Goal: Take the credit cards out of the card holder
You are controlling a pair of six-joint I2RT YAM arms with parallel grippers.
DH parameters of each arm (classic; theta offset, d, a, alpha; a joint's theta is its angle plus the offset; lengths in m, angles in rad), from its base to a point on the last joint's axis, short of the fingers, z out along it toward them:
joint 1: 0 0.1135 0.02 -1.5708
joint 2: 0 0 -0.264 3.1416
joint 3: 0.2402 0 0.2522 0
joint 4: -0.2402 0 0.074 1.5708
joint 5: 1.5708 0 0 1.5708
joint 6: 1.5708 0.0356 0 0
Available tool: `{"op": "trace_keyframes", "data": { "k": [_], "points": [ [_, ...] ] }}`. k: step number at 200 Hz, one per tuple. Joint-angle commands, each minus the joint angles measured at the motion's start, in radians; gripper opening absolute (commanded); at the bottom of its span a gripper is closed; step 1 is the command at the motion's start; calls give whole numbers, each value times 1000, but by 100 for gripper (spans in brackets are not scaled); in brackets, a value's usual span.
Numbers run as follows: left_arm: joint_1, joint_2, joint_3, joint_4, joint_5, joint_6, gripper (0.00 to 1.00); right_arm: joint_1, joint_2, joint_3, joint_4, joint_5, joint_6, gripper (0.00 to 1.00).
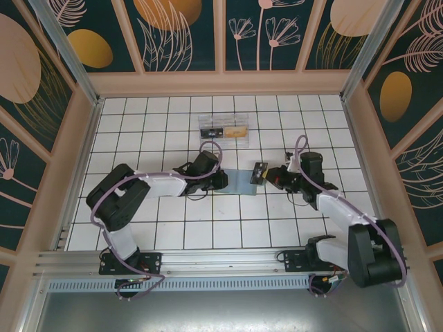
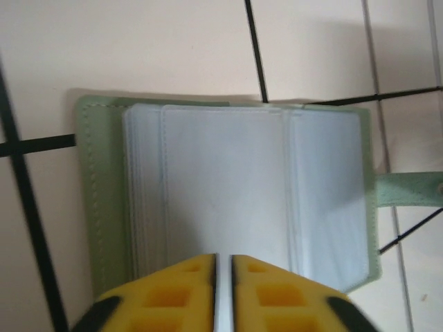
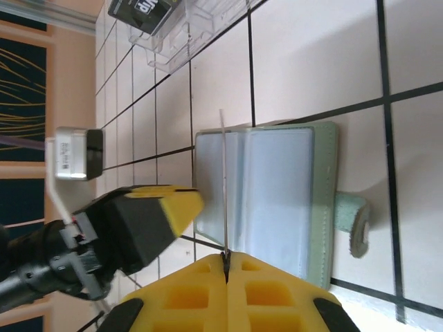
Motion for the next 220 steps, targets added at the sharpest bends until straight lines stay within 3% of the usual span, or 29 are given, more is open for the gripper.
{"op": "trace_keyframes", "data": {
  "k": [1,29,51,61,71,137,183,220],
  "points": [
    [0,-154,-27,2,-98,-25,39,20,-57,85,-155,97,-89,0],
    [0,-336,-84,-18,-228,-55,56,95,-39,213,-231,203,-142,0],
    [0,-478,-128,-65,-328,-72,81,196,38,358,-300,330,-225,0],
    [1,-539,-144,-97,-374,-74,85,243,89,438,-336,391,-272,0],
    [2,-598,-159,-137,-426,-83,98,277,137,510,-354,432,-323,0],
    [3,-1001,-320,-258,-604,-114,98,415,443,882,-418,626,-728,0],
    [3,-1146,-364,-355,-633,-109,98,516,711,1203,-657,801,-1050,0],
    [3,-1205,-376,-389,-628,-110,99,574,832,1304,-667,939,-1260,0]
  ]
}}
